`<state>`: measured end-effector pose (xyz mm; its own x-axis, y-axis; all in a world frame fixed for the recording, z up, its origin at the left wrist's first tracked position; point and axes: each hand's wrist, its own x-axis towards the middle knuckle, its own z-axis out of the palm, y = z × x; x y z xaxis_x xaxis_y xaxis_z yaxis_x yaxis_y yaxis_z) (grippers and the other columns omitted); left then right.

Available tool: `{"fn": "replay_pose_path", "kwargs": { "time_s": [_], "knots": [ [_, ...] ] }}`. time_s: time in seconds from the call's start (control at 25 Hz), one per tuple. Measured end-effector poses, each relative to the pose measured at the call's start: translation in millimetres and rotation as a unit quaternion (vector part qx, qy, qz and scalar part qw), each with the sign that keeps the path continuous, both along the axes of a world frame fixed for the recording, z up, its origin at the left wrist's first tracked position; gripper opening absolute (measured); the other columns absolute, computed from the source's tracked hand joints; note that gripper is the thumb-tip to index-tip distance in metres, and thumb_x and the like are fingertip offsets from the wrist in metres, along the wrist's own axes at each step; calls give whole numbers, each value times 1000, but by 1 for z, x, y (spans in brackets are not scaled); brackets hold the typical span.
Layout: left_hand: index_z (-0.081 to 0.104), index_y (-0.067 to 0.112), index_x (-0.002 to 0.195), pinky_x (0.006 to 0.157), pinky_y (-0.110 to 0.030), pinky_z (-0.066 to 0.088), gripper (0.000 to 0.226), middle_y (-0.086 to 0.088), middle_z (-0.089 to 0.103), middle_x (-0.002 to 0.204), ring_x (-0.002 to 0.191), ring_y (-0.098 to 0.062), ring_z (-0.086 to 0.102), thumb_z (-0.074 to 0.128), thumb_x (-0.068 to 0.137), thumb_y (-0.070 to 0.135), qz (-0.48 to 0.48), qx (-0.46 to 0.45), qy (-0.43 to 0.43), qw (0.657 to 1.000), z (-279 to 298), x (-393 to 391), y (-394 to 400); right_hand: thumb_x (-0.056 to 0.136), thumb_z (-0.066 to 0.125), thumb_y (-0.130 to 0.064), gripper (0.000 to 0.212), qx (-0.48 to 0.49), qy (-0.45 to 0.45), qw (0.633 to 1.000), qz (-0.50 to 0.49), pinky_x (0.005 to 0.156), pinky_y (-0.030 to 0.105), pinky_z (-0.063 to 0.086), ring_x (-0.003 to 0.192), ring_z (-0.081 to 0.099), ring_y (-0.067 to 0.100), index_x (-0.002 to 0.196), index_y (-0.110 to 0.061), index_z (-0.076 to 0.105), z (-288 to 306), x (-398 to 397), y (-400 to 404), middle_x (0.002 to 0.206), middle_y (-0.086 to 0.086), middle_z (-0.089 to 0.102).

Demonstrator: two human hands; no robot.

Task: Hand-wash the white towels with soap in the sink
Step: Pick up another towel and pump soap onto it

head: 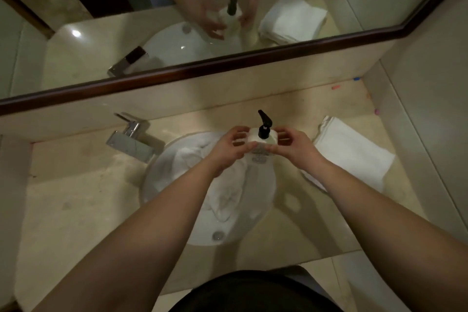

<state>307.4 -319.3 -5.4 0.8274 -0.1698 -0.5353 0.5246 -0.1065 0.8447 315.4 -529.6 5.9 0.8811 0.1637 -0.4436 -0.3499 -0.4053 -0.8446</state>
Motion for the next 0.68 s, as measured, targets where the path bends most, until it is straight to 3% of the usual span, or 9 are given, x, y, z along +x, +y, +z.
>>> {"fn": "replay_pose_path", "kwargs": {
  "time_s": [0.16,0.24,0.32,0.4,0.48,0.6,0.68],
  "knots": [
    [55,24,127,90,-43,59,43,-5,61,123,110,-25,65,74,89,17,4,-12,20,1000,-3,25,-30,71,88,-31,62,-22,0,1000,-13,89,38,56,104,66,18,126,-20,61,-14,27,-27,112,0,68],
    [53,18,131,91,-40,59,46,-8,61,122,109,-26,65,73,89,13,15,-4,16,1000,-8,34,-41,71,86,-37,64,-63,-9,998,7,85,30,53,103,64,14,128,-23,61,-19,41,-34,112,-2,68],
    [53,15,131,91,-36,59,46,-5,61,118,107,-24,65,72,89,9,13,16,4,1000,-12,45,-48,75,83,-41,62,-117,-25,992,30,70,16,46,94,63,10,131,-23,60,-24,51,-37,113,-3,67],
    [53,16,131,84,-24,58,47,1,61,114,102,-17,65,72,89,7,-8,44,-14,999,-16,56,-54,79,80,-38,60,-136,-22,990,30,62,12,42,88,62,10,131,-20,57,-29,57,-39,115,-3,63],
    [53,15,133,77,-14,54,50,1,60,117,102,-13,64,73,89,7,-36,78,-27,996,-22,64,-58,80,79,-33,60,-142,-16,989,24,64,17,44,88,61,12,131,-16,54,-34,59,-39,118,0,62],
    [51,12,137,79,-12,52,51,-6,60,128,112,-19,64,70,90,4,-45,84,-18,995,-31,71,-60,81,79,-32,60,-160,-19,987,24,74,24,45,90,60,13,132,-14,54,-40,61,-39,121,3,62],
    [50,10,139,78,-9,51,52,-4,60,127,105,-11,63,67,91,0,-32,74,-6,997,-32,72,-63,82,78,-32,58,-163,-28,986,23,76,24,42,92,58,13,132,-14,54,-41,62,-38,122,4,61]
  ]
}}
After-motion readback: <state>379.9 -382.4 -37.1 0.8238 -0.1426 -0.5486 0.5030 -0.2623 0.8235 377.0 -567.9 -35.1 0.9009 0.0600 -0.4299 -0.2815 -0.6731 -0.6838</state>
